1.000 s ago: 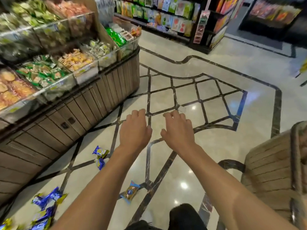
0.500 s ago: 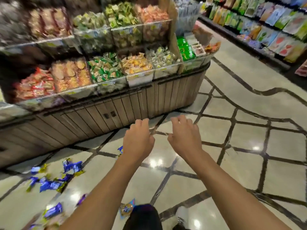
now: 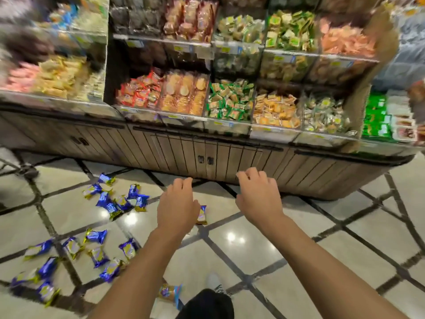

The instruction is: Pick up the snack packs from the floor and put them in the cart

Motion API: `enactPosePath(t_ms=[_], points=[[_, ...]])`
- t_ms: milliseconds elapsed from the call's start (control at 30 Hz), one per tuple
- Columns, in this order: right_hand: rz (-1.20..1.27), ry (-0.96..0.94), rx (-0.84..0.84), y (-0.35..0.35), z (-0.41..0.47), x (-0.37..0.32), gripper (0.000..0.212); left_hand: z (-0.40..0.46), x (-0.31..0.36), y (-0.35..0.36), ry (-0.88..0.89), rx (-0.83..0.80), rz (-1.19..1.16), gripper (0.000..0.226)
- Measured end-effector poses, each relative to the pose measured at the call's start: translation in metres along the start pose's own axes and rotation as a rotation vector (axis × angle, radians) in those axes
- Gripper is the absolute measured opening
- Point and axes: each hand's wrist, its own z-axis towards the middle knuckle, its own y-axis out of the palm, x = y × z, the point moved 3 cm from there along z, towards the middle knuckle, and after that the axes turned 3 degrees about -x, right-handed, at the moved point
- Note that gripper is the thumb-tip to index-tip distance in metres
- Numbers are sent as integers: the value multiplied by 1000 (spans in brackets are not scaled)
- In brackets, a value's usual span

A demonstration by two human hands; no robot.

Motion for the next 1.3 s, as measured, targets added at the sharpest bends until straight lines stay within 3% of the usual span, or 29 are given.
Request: enactPosePath(t_ms=[367, 567, 733, 933, 1133, 1300], points=[[-65, -256, -119, 32, 132, -29, 42, 74, -47, 9, -261, -2, 71, 54], [-73, -385, -193, 123, 210, -36, 50, 120, -85, 74, -371, -23, 86, 57], [-76, -411, -261, 260, 268, -37, 51, 160, -134, 192, -395, -57, 56, 56], [-43, -395, -323, 470, 308, -41, 51, 199, -208, 384, -416, -116, 4, 57], [-53, -394, -429, 688, 331, -43, 53, 243, -284, 588, -275, -216, 123, 63], [-47, -345, -505, 809, 343, -29, 61, 266, -327, 705, -165, -289, 199, 70]])
